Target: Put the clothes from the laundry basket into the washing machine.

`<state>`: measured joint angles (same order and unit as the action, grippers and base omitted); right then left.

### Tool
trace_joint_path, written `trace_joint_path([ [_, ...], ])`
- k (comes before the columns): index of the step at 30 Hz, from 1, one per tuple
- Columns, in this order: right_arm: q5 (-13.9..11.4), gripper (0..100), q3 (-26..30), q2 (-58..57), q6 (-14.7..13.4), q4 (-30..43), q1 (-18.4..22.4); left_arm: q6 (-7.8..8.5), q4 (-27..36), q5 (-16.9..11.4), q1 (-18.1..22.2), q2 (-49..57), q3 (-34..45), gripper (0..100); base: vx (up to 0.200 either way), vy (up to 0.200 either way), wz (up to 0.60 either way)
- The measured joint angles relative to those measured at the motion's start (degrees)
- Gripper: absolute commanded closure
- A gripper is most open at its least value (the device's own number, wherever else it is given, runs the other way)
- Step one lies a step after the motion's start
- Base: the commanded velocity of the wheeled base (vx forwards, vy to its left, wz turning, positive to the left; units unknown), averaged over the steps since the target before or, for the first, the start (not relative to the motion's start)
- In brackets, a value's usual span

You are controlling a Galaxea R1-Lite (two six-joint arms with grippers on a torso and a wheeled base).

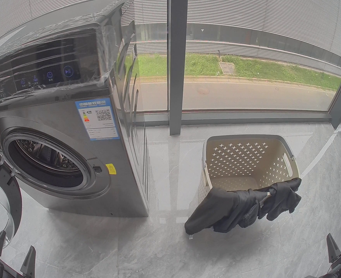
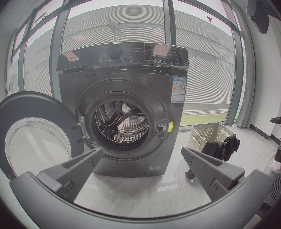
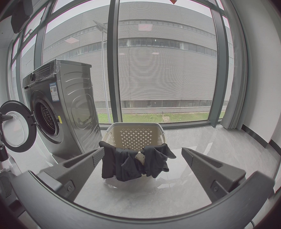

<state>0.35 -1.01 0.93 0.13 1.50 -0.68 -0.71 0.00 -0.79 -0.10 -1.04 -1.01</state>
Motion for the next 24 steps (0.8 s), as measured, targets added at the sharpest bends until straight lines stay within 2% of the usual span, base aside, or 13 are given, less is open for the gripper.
trace_joint_path([
  [11,0.00,0,0.00,0.00,0.02,0.00,0.02,0.02,0.00,0.00,0.00,0.00,0.00,0,0.000,0.000,0.00],
  [24,0.00,0,0.00,0.00,0.02,0.02,0.02,0.05,0.00,0.11,0.00,0.00,0.00,0,0.000,-0.200,0.00],
])
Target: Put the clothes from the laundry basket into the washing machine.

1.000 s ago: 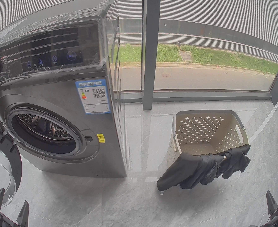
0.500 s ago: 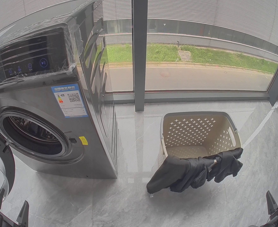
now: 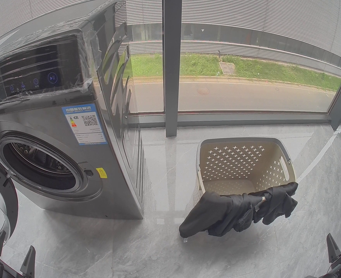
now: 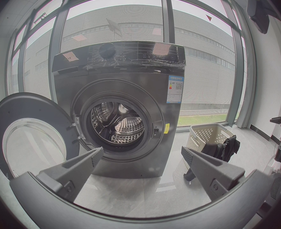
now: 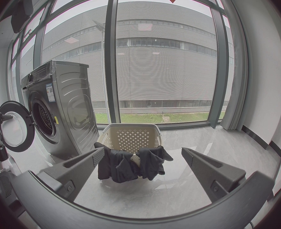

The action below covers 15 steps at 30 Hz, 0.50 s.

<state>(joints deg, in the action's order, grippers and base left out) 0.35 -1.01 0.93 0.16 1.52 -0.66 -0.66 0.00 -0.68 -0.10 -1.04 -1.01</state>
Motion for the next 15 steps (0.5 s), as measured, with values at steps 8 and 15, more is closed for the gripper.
trace_joint_path([
  [8,0.00,0,0.00,0.00,0.00,0.02,-0.02,0.00,-0.02,-0.02,0.00,0.00,0.00,0,0.000,-0.200,0.00],
  [15,-0.06,0,0.00,0.00,0.00,0.00,-0.02,-0.02,-0.02,0.00,0.00,0.00,0.00,0,0.000,0.000,0.00],
])
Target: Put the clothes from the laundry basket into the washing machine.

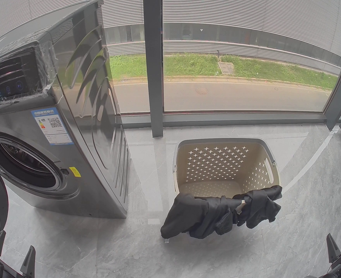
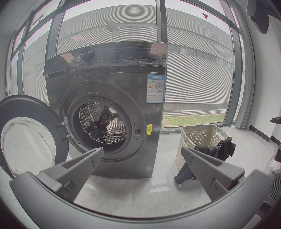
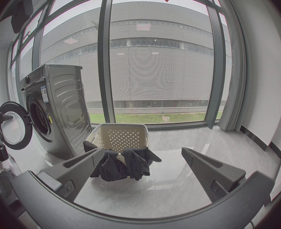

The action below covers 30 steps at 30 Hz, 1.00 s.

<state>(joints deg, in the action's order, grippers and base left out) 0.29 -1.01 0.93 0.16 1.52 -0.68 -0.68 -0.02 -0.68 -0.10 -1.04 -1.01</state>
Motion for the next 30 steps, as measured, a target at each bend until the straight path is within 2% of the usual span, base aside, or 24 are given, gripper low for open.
trace_joint_path([
  [14,-0.05,0,0.00,0.00,0.00,0.06,0.00,0.00,0.00,0.00,0.00,0.00,0.00,0,0.000,0.000,0.00],
  [30,-0.02,0,0.00,0.00,0.00,0.06,0.00,0.00,-0.05,-0.02,0.00,0.00,0.00,0,0.000,-0.200,0.00],
])
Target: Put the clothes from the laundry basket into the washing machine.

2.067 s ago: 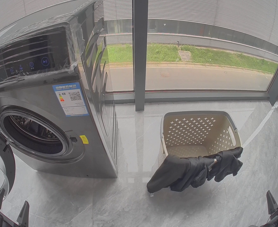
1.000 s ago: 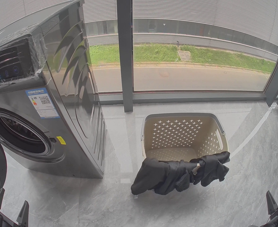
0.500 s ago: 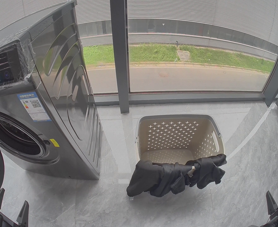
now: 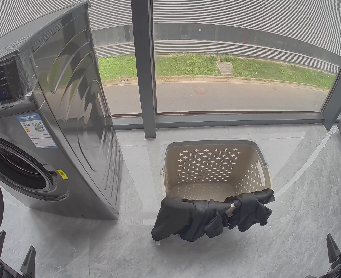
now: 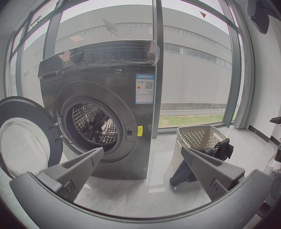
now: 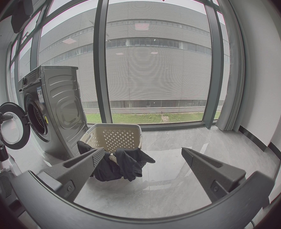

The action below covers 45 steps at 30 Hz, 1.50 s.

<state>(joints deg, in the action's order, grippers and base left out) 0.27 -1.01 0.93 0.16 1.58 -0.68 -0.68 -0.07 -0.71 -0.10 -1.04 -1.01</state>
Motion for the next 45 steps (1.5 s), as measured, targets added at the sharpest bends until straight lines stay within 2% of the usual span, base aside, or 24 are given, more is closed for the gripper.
trace_joint_path([
  [2,-0.02,0,0.00,0.00,0.00,0.00,0.00,0.00,0.02,0.02,0.00,0.00,0.00,0,0.000,-0.200,0.00],
  [45,-0.02,0,0.00,0.00,0.00,-0.02,0.00,0.02,0.00,0.02,0.00,0.00,0.00,0,0.000,0.000,0.00],
])
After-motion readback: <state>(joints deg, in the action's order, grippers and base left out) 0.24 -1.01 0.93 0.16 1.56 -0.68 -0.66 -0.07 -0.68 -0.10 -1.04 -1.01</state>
